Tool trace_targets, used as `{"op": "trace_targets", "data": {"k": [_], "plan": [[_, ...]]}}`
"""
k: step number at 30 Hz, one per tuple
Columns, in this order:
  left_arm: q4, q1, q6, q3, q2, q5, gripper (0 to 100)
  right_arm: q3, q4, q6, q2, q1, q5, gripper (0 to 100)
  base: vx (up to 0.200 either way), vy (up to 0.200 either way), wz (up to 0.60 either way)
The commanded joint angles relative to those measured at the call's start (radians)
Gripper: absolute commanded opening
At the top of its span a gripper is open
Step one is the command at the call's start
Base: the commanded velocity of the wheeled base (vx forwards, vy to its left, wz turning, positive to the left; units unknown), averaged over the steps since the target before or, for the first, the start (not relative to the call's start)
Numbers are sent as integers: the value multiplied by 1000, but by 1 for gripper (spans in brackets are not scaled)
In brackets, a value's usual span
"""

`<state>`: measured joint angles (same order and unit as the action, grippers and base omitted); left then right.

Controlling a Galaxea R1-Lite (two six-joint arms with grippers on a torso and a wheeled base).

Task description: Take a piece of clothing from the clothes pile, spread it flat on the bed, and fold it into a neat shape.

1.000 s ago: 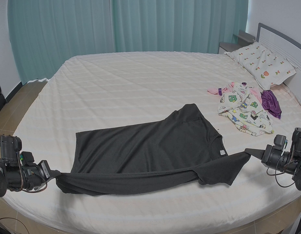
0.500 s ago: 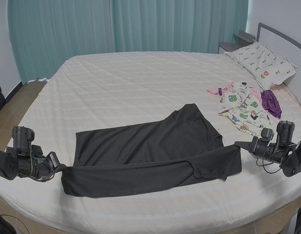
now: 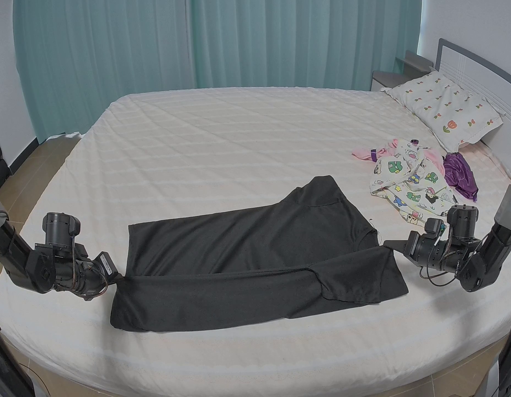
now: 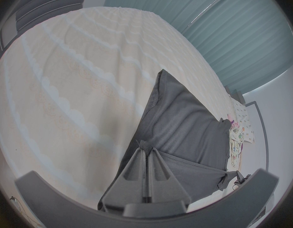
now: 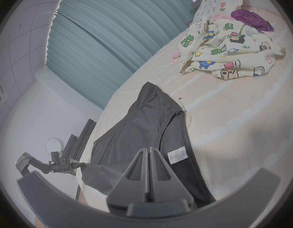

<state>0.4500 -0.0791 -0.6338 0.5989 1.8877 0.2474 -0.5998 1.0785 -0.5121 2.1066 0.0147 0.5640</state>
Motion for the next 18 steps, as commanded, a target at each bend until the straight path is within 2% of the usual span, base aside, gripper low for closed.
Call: {"op": "trace_targets", "data": {"k": [1, 10, 15, 16, 18], "plan": [[1, 1, -3, 45, 99, -4, 0, -38, 0, 0, 67, -7, -1, 0, 0, 0, 0], [1, 2, -7, 79, 153, -7, 0, -80, -3, 0, 119, -9, -1, 0, 0, 0, 0], [1, 2, -60, 101, 159, -5, 0, -104, -2, -2, 150, -21, -1, 0, 0, 0, 0], [1, 2, -60, 102, 163, -5, 100, -106, 3, -3, 153, -22, -1, 100, 0, 0, 0], [1, 2, -61, 104, 166, -4, 100, -109, 12, -5, 156, -24, -4, 100, 0, 0, 0]]}}
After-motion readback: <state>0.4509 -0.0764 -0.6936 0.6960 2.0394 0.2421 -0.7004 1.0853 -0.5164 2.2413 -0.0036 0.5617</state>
